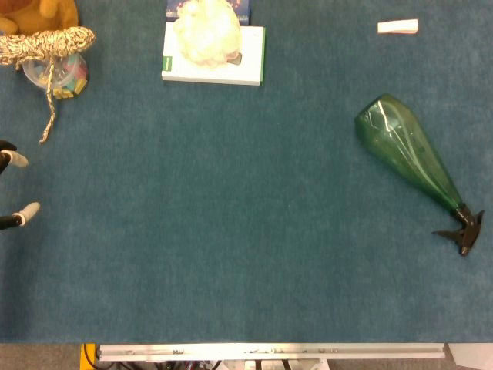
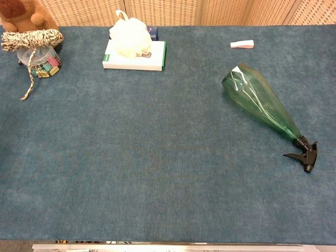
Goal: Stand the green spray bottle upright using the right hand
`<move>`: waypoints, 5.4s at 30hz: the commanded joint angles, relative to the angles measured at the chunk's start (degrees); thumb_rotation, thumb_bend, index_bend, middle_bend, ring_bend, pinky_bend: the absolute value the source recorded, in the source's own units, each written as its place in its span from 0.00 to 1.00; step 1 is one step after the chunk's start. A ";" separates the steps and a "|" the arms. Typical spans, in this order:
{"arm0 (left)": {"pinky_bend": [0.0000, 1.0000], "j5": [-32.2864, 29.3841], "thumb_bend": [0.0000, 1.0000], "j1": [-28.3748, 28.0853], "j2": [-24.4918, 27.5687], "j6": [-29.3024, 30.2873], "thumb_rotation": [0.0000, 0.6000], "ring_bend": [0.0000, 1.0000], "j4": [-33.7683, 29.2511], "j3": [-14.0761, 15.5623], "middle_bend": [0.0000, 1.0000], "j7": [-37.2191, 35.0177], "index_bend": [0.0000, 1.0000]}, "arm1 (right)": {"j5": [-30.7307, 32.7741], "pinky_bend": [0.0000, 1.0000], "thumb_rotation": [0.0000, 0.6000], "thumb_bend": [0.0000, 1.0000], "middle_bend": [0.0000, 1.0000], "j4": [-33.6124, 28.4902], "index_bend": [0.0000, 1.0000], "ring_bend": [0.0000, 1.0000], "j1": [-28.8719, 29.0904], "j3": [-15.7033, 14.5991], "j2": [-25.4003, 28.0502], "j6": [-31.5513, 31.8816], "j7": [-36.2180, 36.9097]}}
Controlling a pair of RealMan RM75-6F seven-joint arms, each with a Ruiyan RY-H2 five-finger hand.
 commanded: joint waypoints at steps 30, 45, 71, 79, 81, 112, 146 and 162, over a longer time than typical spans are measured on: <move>0.37 -2.38 0.03 1.45 0.85 0.60 1.00 0.19 -1.34 0.58 0.31 2.00 0.39 | -10.15 0.21 1.00 0.00 0.10 13.28 0.12 0.05 8.78 1.64 -3.58 -2.28 -1.68; 0.37 -3.25 0.03 1.73 1.30 0.42 1.00 0.19 -1.51 0.32 0.31 1.69 0.39 | -9.53 0.17 1.00 0.00 0.00 26.57 0.00 0.00 14.82 -0.60 -12.86 -10.84 -2.65; 0.37 -3.54 0.03 1.92 1.81 0.37 1.00 0.19 -1.75 0.12 0.31 1.01 0.39 | -10.48 0.12 1.00 0.00 0.00 39.12 0.00 0.00 18.07 -4.27 -22.03 -12.99 -2.28; 0.37 -3.76 0.03 2.01 1.94 0.39 1.00 0.19 -1.83 0.01 0.31 1.02 0.39 | -11.71 0.12 1.00 0.00 0.00 42.78 0.00 0.00 18.10 -5.82 -24.66 -11.93 -2.48; 0.37 -3.91 0.03 2.06 2.04 0.50 1.00 0.19 -1.86 -0.12 0.31 0.88 0.39 | -12.29 0.11 1.00 0.00 0.00 43.59 0.00 0.00 18.05 -6.26 -25.26 -11.20 -2.71; 0.37 -5.26 0.03 3.09 3.09 2.50 1.00 0.19 -2.92 -1.47 0.31 1.31 0.39 | -17.86 0.11 1.00 0.00 0.00 42.79 0.00 0.00 18.60 -10.50 -27.18 -4.83 8.03; 0.37 -5.09 0.03 3.83 3.74 3.92 1.00 0.19 -3.50 -1.98 0.31 0.99 0.39 | -20.32 0.11 1.00 0.00 0.00 43.79 0.00 0.00 19.56 -12.58 -32.11 -1.77 18.93; 0.38 -5.94 0.03 4.48 4.45 5.08 1.00 0.19 -3.92 -2.86 0.31 0.06 0.40 | -21.36 0.11 1.00 0.00 0.00 42.16 0.00 0.00 20.03 -13.00 -32.90 -0.57 19.38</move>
